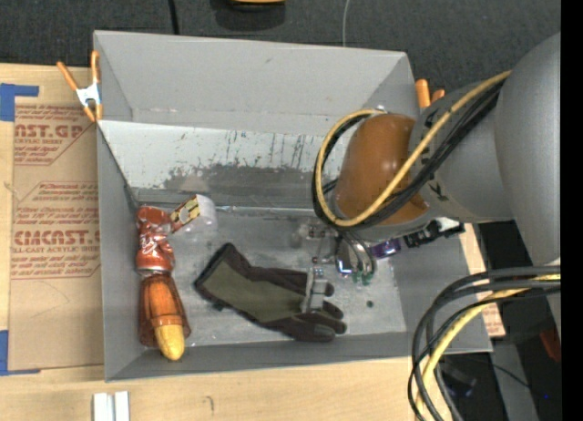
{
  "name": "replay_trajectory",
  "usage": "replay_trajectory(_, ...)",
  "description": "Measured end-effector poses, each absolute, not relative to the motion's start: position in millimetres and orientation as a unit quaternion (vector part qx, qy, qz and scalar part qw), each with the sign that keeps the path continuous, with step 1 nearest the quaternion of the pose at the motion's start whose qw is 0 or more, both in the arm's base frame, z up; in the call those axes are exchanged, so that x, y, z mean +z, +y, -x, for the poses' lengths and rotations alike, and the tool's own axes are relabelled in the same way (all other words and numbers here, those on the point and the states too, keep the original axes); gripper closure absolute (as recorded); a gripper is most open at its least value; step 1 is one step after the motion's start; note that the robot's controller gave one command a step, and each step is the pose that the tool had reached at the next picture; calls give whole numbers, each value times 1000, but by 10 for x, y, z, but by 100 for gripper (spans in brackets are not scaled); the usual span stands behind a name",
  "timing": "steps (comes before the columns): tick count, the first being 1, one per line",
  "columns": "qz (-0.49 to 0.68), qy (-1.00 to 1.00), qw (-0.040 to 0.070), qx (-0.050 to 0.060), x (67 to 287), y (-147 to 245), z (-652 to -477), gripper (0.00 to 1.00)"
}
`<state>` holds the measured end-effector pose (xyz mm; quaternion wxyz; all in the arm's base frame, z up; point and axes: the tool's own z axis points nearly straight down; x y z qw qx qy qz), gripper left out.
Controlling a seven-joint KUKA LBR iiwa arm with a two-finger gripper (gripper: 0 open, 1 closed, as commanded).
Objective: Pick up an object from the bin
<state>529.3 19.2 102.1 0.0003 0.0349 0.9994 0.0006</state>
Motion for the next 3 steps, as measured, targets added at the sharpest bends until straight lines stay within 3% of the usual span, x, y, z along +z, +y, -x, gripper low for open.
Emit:
replay_trajectory(1,18,1000,1,0,698,401,-5076,0)
replay_trajectory(2,-104,995,-1,0,700,490,-5036,100)
replay_trajectory(3,-104,995,-1,0,700,490,-5036,100)
